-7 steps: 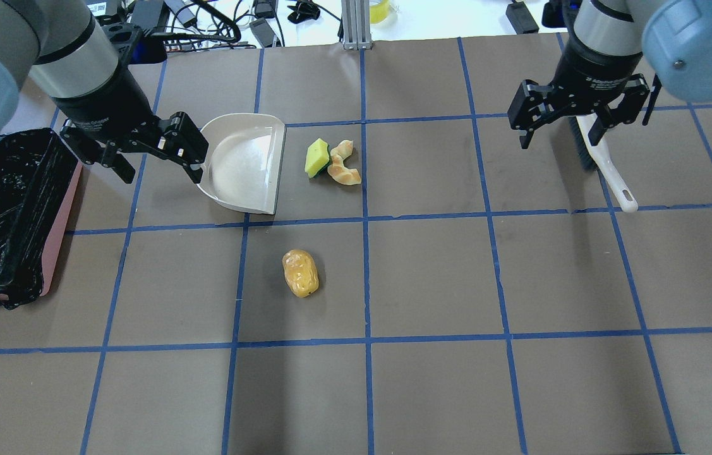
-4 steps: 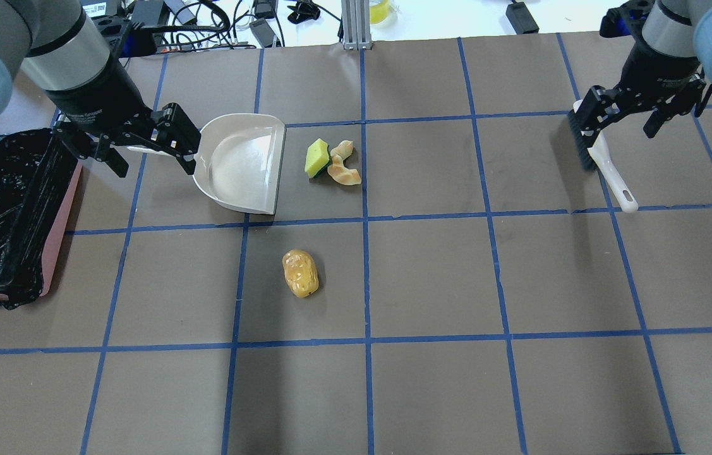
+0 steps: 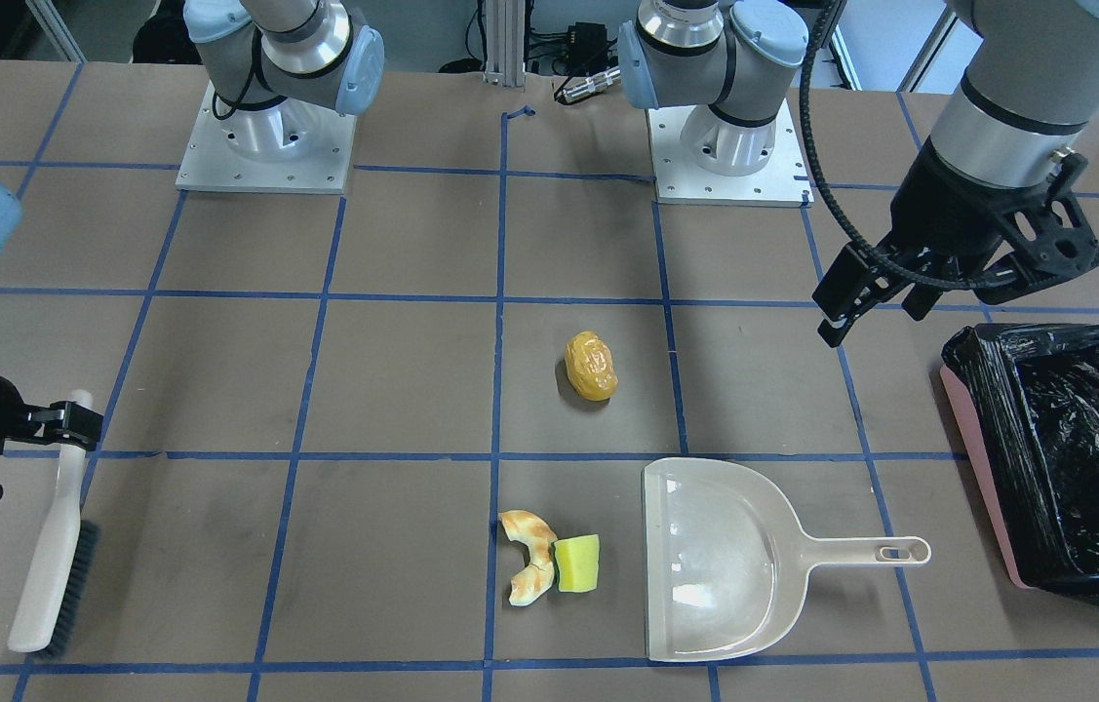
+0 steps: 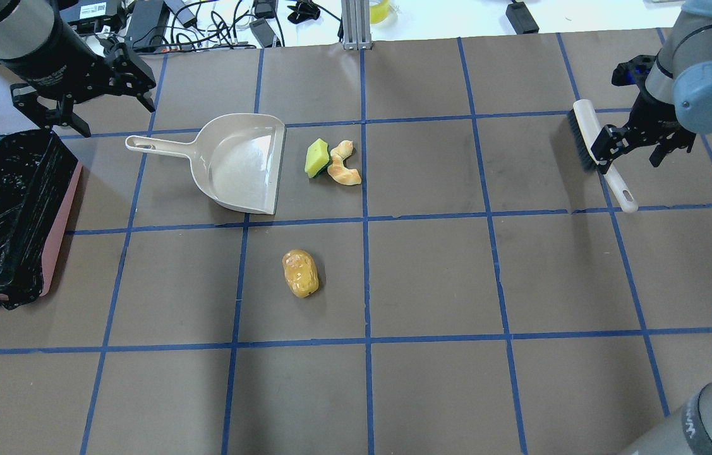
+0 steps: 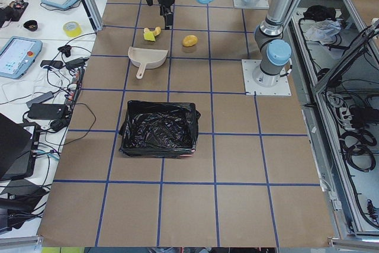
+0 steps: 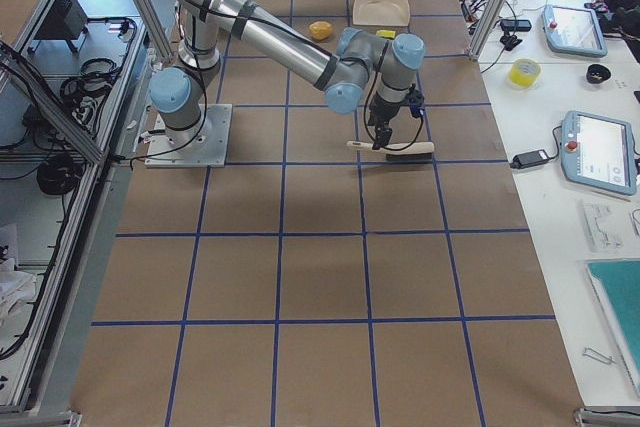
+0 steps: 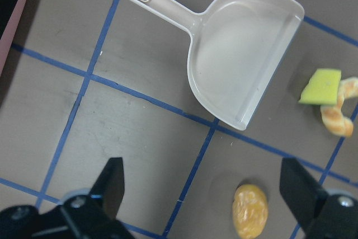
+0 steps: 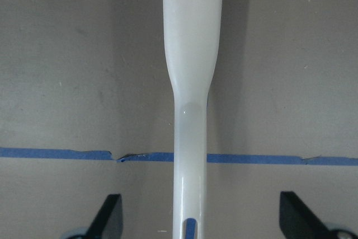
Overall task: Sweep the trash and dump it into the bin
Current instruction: 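Grasp the white brush with the right gripper while the left grasps the dustpan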
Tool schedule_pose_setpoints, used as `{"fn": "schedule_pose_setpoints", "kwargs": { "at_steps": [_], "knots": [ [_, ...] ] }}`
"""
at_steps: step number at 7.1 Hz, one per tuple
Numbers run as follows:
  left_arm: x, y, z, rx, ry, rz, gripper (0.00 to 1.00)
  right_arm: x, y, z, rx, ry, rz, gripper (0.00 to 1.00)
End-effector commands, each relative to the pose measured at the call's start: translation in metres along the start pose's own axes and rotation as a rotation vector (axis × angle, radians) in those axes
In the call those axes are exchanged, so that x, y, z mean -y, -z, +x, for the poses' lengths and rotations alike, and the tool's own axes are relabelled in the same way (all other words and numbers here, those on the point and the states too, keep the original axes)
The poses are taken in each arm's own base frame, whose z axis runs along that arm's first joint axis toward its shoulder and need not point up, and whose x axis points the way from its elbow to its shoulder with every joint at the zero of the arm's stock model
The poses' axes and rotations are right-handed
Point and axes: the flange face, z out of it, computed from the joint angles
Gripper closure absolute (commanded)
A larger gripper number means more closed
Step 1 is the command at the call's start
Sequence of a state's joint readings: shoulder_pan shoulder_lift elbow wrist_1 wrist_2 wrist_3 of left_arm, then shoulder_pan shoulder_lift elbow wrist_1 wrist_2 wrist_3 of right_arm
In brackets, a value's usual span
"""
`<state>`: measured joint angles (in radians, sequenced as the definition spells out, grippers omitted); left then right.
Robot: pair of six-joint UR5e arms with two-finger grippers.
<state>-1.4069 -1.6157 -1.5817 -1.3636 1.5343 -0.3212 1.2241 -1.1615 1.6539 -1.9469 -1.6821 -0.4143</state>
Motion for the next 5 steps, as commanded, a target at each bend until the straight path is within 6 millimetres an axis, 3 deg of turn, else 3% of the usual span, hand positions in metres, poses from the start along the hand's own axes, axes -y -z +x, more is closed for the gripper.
{"fn": "schedule_pose_setpoints", "kwargs": {
  "at_steps": [1,2,3,5],
  "knots": [
    [0.006,-0.022,-0.004,0.002,0.318,0.007,0.00,-0.005,-0.033,0.001,0.024,0.021,-0.044,0.02],
    [0.013,-0.034,-0.011,0.067,0.482,0.040,0.00,-0.008,-0.038,0.002,0.033,0.020,-0.061,0.06],
    [0.017,-0.042,-0.022,0.167,0.500,0.090,0.00,-0.017,-0.043,0.004,0.040,0.012,-0.086,0.13],
    [0.029,-0.054,-0.015,0.133,0.600,0.069,0.00,-0.019,-0.043,0.004,0.040,0.011,-0.072,0.21]
  ]
}}
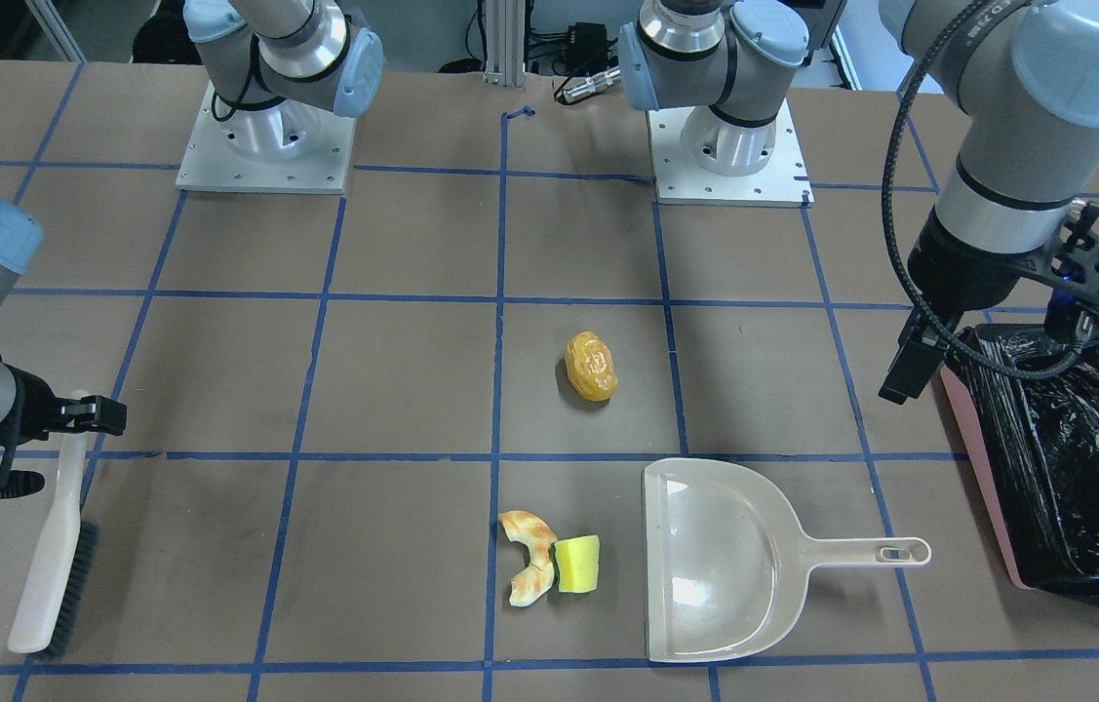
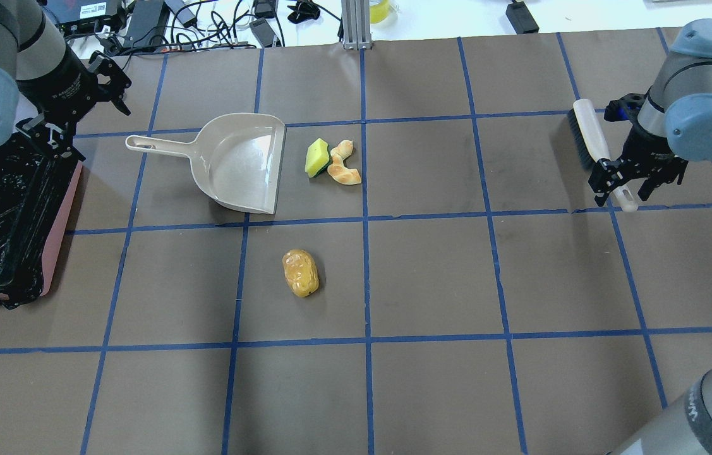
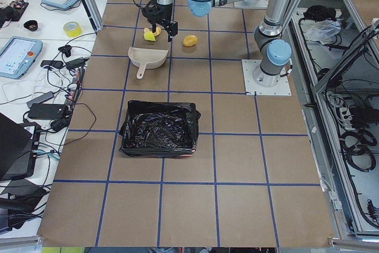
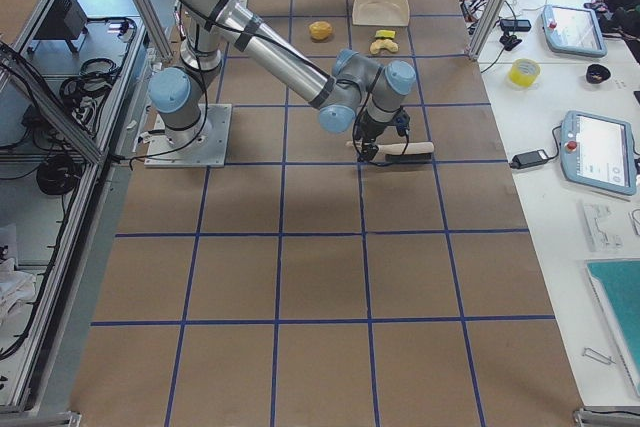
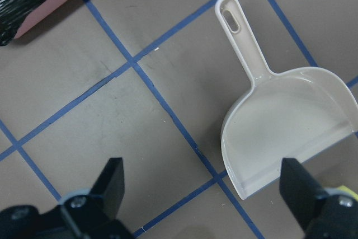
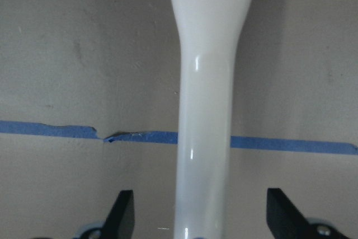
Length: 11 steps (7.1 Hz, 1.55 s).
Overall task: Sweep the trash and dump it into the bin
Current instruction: 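Grasp the white brush with the right gripper while the left grasps the dustpan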
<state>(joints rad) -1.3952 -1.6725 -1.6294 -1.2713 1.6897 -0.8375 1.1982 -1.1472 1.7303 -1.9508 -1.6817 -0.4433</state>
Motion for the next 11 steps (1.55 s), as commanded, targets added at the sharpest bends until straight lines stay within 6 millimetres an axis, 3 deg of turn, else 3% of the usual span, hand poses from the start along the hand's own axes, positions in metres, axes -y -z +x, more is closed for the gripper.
{"fn": "schedule_pose_setpoints", "kwargs": {
  "at_steps": [1,3,4,5,6,9,11],
  "knots": [
    [0.023,-0.011,0.029,-0.014,0.247,-0.009,0.02,0.001,0.006,0.002,-0.004,-0.008,0.017,0.21],
    [0.055,-0.040,0.069,-0.005,0.353,-0.012,0.02,0.000,0.011,0.002,-0.006,-0.017,0.029,0.23],
    [0.057,-0.070,0.080,0.028,0.451,-0.033,0.03,0.002,0.014,0.003,-0.014,-0.018,0.056,0.30],
    [0.060,-0.100,0.089,0.040,0.469,-0.038,0.02,0.003,0.016,0.001,-0.011,-0.018,0.071,0.43],
    [0.061,-0.129,0.093,0.074,0.478,-0.048,0.03,0.003,0.016,0.002,-0.007,-0.018,0.073,0.55],
    [0.041,-0.197,0.085,0.182,0.532,-0.095,0.01,0.003,0.016,0.002,-0.007,-0.018,0.073,0.71],
    [0.045,-0.208,0.092,0.141,0.532,-0.077,0.01,0.004,0.016,0.002,-0.007,-0.019,0.075,0.80]
  ]
}}
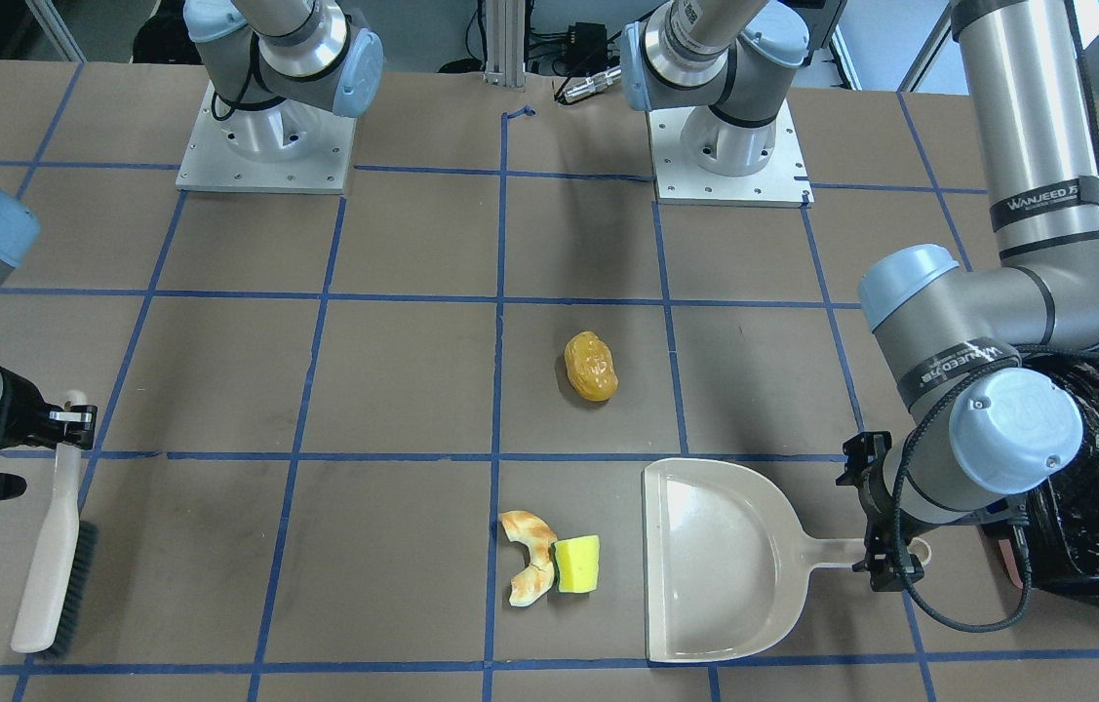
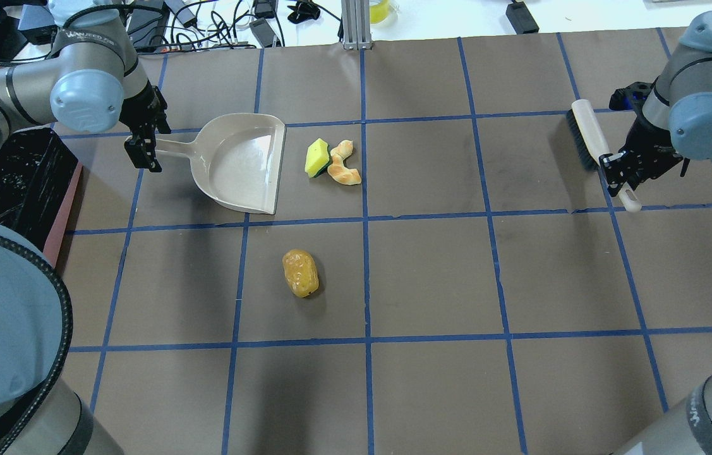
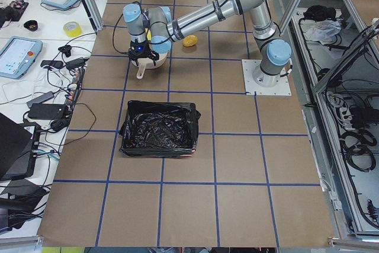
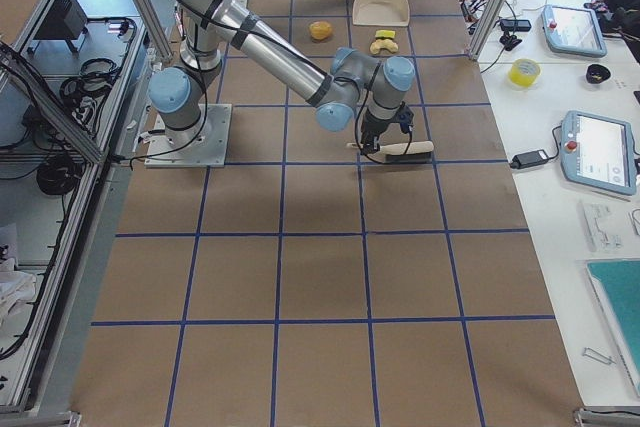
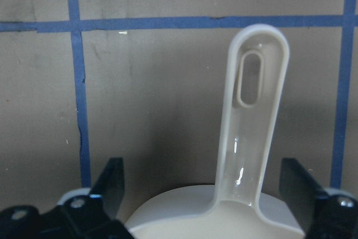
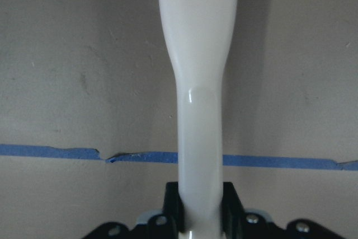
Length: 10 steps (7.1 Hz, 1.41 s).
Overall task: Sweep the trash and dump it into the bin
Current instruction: 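Grasp the white brush with the right gripper while the left grasps the dustpan, then lift the brush and move it toward the dustpan with the right gripper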
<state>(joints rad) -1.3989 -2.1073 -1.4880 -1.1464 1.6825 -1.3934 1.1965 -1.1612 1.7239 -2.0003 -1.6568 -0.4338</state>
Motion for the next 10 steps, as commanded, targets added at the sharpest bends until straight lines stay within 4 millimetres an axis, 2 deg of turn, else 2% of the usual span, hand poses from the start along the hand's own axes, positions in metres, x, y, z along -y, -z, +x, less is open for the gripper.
{"fn": "schedule_pose_setpoints", "kwargs": {
  "at_steps": [1,3,5,6,7,8,9,10],
  "knots": [
    [0.000,-0.007,0.006,-0.024,0.001,0.005,0.01,0.000,0.005,0.000,-0.004,-0.003,0.008,0.85],
    [0.000,-0.006,0.008,-0.050,0.000,0.006,0.01,0.002,0.042,-0.014,-0.036,-0.015,0.055,0.88],
    [0.001,-0.017,0.007,-0.032,-0.041,0.011,0.02,0.004,0.065,-0.097,-0.115,-0.010,0.038,0.90],
    [0.001,-0.019,0.008,-0.029,-0.043,0.012,0.02,0.000,0.075,-0.153,-0.125,-0.052,0.037,0.90],
    [0.001,-0.021,0.009,-0.027,-0.040,0.012,0.09,-0.005,0.082,-0.203,-0.129,-0.109,0.023,0.91],
    [0.000,-0.023,0.009,-0.026,-0.040,0.009,0.55,-0.012,0.090,-0.266,-0.132,-0.192,0.025,0.91],
    [0.000,-0.025,0.009,-0.024,-0.044,0.007,0.86,-0.020,0.084,-0.329,-0.105,-0.298,0.031,0.92],
    [0.000,-0.024,0.010,-0.027,-0.030,0.004,1.00,-0.025,0.070,-0.367,-0.059,-0.358,0.008,0.93]
  ]
}}
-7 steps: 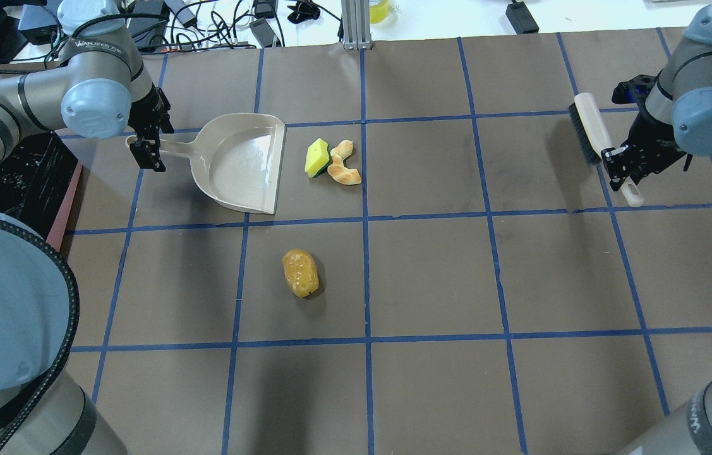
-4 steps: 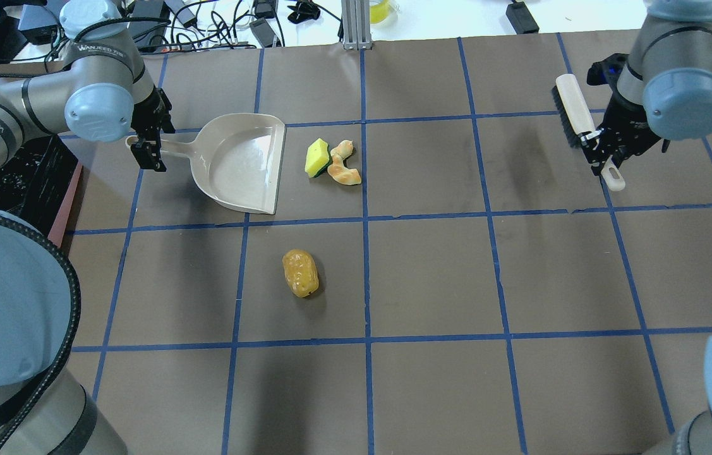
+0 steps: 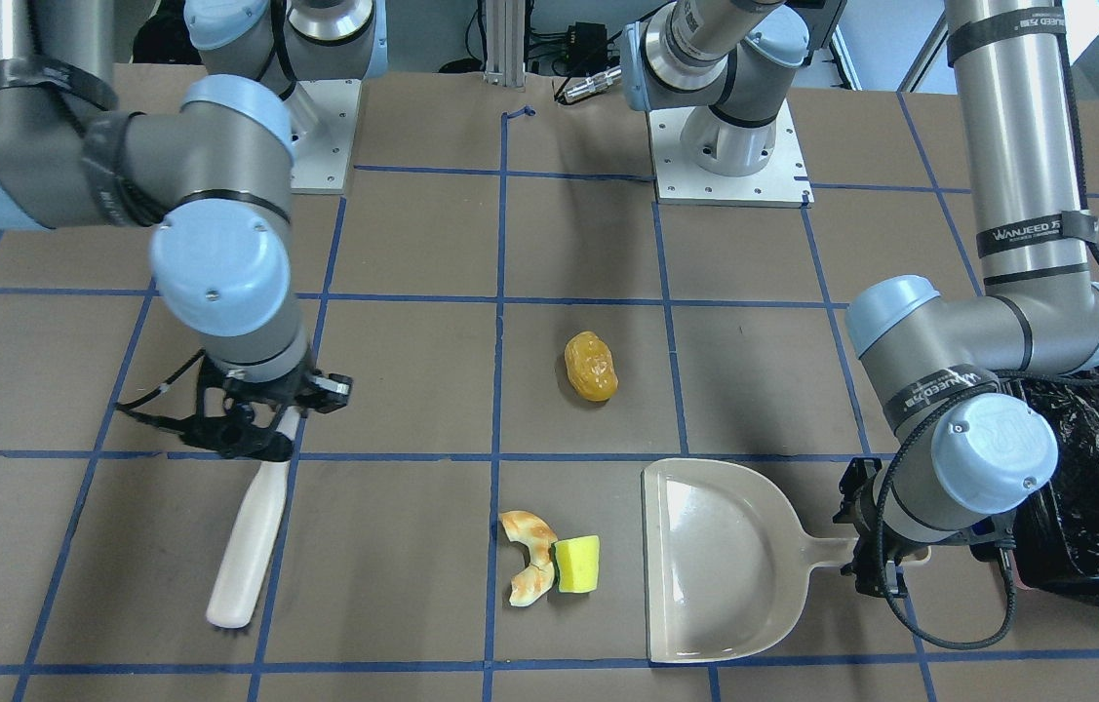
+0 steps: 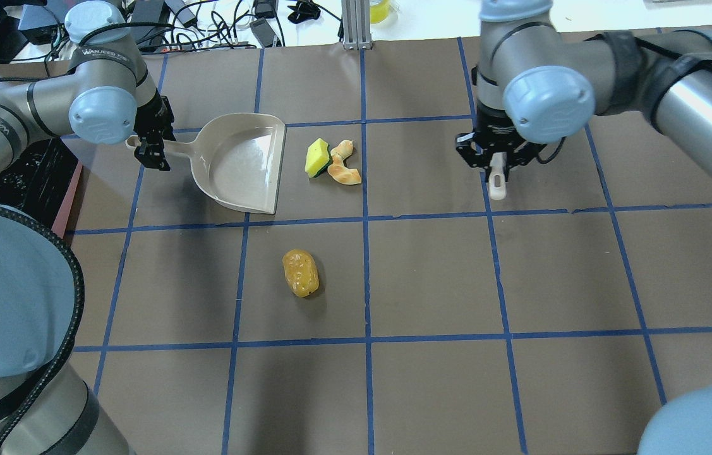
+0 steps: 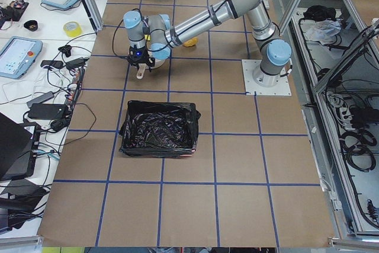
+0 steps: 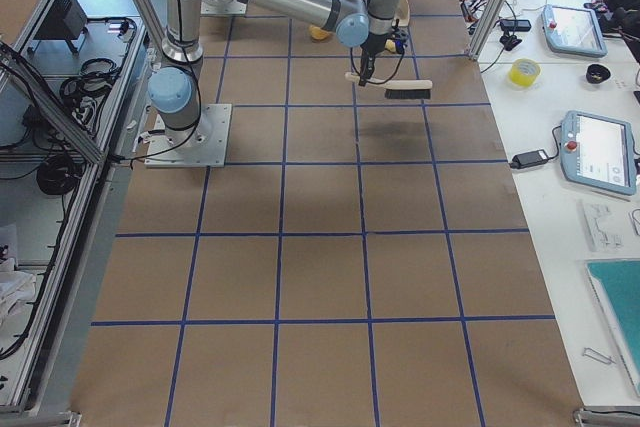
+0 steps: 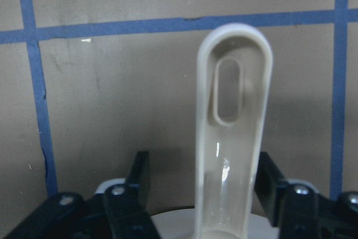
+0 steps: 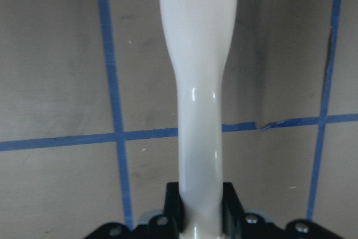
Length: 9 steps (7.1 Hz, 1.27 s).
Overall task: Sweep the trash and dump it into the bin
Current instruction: 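Lift the brush and move it toward the dustpan with the right gripper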
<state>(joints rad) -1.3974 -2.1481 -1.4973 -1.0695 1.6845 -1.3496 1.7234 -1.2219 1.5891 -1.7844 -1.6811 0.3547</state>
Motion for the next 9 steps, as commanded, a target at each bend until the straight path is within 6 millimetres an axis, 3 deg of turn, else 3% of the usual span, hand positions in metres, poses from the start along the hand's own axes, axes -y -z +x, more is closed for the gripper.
{"fn": "schedule_pose_setpoints", "kwargs": {
  "at_steps": [1,3,4,5,7,8,9],
  "knots": [
    [0.001,0.005,0.002,-0.012,0.000,-0.002,1.00,-0.036,-0.017,-0.077,0.053,-0.107,-0.055,0.97],
    [0.002,0.026,0.003,-0.047,-0.005,0.006,1.00,-0.050,-0.031,-0.121,0.111,-0.185,-0.059,0.99],
    [0.004,0.041,0.006,-0.071,-0.002,0.014,1.00,-0.054,-0.032,-0.129,0.114,-0.186,-0.055,0.99],
    [-0.002,0.042,0.007,-0.073,0.006,0.020,1.00,-0.054,-0.037,-0.129,0.107,-0.189,-0.061,0.99],
    [-0.048,0.032,0.008,-0.044,0.062,0.150,1.00,-0.061,-0.041,-0.140,0.106,-0.188,-0.067,0.99],
    [-0.065,0.024,0.008,-0.024,0.053,0.166,1.00,-0.062,-0.043,-0.142,0.103,-0.186,-0.071,0.99],
    [-0.068,0.017,0.007,-0.002,0.063,0.153,1.00,-0.062,-0.044,-0.143,0.103,-0.185,-0.071,0.99]
  ]
}}
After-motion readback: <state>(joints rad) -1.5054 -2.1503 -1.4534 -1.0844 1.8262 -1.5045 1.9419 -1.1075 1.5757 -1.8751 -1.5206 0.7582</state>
